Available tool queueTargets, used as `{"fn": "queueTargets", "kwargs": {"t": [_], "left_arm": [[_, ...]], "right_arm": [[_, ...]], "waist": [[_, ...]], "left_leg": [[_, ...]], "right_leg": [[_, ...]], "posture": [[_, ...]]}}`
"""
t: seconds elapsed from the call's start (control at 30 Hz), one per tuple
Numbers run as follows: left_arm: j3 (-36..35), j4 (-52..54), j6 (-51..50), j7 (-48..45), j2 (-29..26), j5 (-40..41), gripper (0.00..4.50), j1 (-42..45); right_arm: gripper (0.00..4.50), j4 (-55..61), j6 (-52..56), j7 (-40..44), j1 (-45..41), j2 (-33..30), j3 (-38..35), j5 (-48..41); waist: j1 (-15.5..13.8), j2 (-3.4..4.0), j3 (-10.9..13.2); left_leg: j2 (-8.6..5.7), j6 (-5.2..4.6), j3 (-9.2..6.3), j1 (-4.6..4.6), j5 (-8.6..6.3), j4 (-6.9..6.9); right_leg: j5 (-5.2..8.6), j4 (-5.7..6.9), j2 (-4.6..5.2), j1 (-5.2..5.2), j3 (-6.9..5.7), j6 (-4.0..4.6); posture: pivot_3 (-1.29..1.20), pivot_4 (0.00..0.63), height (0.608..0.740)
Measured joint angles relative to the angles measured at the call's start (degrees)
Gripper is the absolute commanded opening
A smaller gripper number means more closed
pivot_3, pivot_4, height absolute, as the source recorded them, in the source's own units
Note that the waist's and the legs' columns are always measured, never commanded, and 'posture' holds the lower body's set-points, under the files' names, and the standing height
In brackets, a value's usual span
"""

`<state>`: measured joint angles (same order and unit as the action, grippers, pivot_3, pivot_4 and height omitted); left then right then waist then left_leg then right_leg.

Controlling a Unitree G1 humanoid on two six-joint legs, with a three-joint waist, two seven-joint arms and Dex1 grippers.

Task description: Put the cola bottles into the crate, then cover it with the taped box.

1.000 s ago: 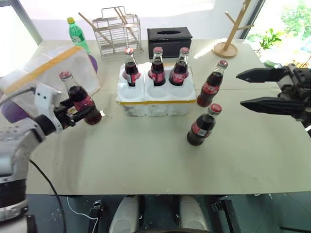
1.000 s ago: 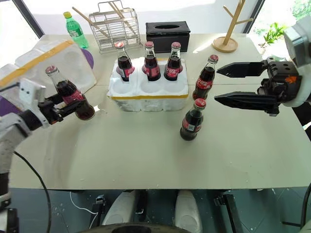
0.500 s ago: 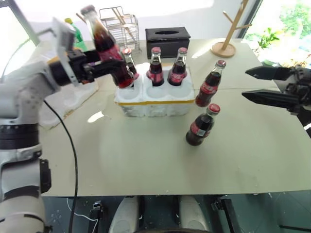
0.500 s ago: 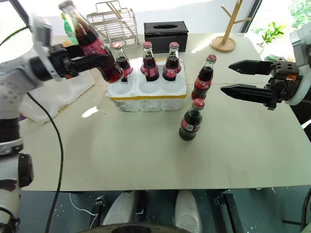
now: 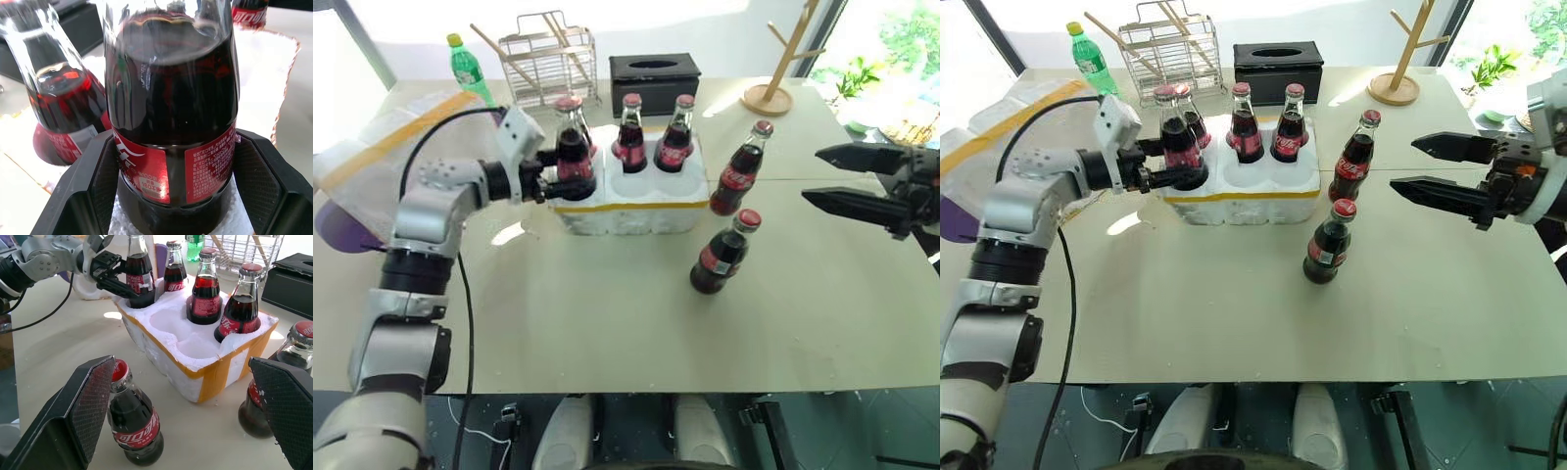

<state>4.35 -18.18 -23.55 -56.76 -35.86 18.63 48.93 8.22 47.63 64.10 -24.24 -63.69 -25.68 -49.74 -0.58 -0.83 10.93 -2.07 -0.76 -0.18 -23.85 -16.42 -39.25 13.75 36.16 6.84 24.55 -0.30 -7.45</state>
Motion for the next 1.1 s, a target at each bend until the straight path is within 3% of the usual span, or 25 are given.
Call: {"fn": "queueTargets", "kwargs": {"t": [0.3, 0.37, 0.43, 0.8, 1.1], "left_arm": [[-0.3, 0.0, 0.0, 3.2, 2.7, -2.0, 2.74, -2.0], [-0.8, 0.0, 0.0, 4.7, 3.2, -2.2, 3.81, -3.0], [-1.5, 0.5, 0.0, 5.9, 3.2, -2.4, 4.46, -3.3], [-8.9, 8.1, -9.0, 7.3, 1.8, 3.8, 4.46, -6.7], [-20.9, 20.8, -24.5, 4.4, -9.9, 19.1, 4.46, -5.6]], "right_arm": [[4.5, 0.6, -1.2, -0.9, 1.3, 2.1, 0.1, 0.1], [4.5, 0.5, -1.8, -1.0, 1.0, 2.1, 0.3, 0.5], [4.5, 0.4, -2.1, -1.4, 0.8, 2.1, 0.7, 1.2], [4.5, -0.2, -3.1, -2.3, 3.2, 2.4, 1.1, 2.8], [4.5, -3.9, -3.5, -3.4, 9.7, 2.2, -6.2, 4.6]], "waist": [[0.0, 0.0, 0.0], [0.0, 0.0, 0.0], [0.0, 0.03, 0.0], [0.0, 0.04, 0.0], [0.0, 0.04, 0.0]], "left_leg": [[-0.01, 0.07, 0.01, -0.01, 0.04, 0.0], [0.0, 0.08, -0.01, 0.0, 0.04, 0.0], [0.0, 0.08, 0.01, 0.04, 0.05, 0.0], [0.03, 0.06, -0.02, 0.08, 0.03, -0.01], [0.04, 0.07, -0.04, 0.16, 0.04, 0.0]], "right_leg": [[0.0, -0.01, 0.0, -0.01, 0.0, 0.0], [0.0, 0.0, -0.01, -0.01, 0.0, 0.0], [0.0, 0.0, 0.0, -0.02, 0.0, 0.0], [0.0, 0.03, 0.0, -0.05, 0.0, 0.0], [0.0, 0.05, -0.01, -0.13, 0.01, 0.0]], "posture": [[0.0, 0.15, 0.74], [0.0, 0.15, 0.74], [0.0, 0.15, 0.74], [0.0, 0.15, 0.74], [0.0, 0.15, 0.74]]}}
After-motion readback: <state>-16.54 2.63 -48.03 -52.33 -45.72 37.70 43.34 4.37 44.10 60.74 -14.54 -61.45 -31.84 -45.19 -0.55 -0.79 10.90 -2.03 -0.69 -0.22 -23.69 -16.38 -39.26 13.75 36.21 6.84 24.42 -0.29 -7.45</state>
